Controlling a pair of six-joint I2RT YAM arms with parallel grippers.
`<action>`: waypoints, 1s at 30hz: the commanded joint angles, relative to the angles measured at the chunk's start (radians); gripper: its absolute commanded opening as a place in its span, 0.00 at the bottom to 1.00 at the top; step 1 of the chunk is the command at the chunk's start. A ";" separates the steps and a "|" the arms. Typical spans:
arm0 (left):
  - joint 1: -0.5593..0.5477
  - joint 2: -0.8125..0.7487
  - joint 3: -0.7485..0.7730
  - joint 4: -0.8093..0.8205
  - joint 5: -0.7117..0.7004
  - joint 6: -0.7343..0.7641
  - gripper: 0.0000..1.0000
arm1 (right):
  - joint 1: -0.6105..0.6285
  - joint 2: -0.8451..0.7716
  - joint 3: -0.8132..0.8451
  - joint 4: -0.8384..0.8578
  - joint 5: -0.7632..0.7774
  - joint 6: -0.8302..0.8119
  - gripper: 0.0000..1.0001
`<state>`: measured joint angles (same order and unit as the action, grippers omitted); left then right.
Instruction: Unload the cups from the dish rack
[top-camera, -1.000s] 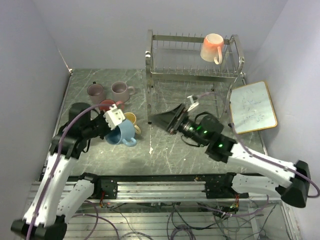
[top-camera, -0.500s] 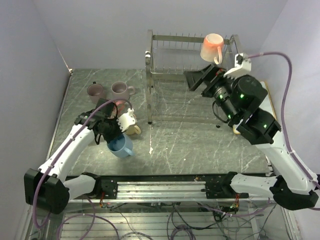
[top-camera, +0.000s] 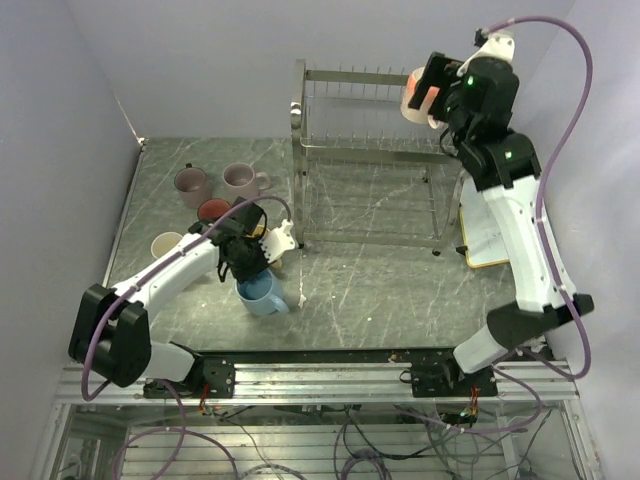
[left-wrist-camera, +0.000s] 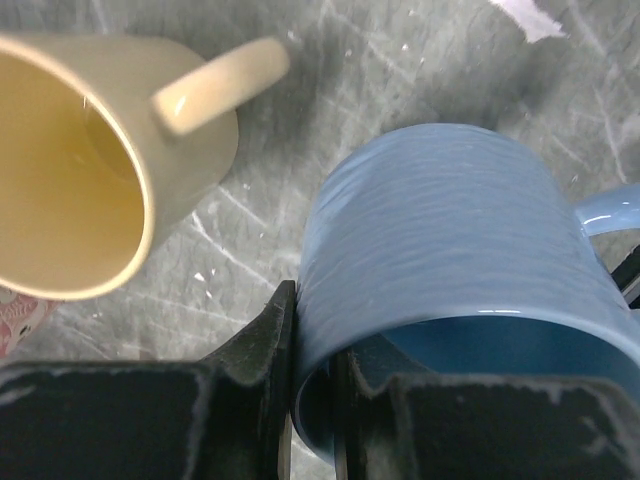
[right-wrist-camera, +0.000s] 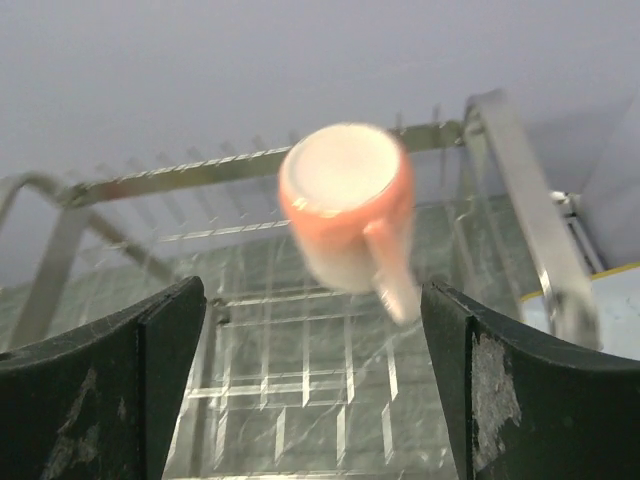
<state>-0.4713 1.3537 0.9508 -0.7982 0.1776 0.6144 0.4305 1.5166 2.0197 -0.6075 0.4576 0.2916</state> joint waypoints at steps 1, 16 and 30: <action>-0.065 0.006 0.048 0.099 0.007 -0.053 0.07 | -0.147 0.113 0.139 -0.086 -0.163 -0.051 0.86; -0.139 0.157 0.065 0.243 -0.085 -0.094 0.10 | -0.294 0.186 0.015 -0.006 -0.432 -0.060 0.65; -0.141 0.066 0.123 0.171 -0.056 -0.074 0.71 | -0.296 0.203 -0.081 0.076 -0.464 -0.011 0.30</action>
<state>-0.6048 1.4830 1.0168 -0.6086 0.0910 0.5335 0.1452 1.7054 1.9652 -0.5865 -0.0208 0.2695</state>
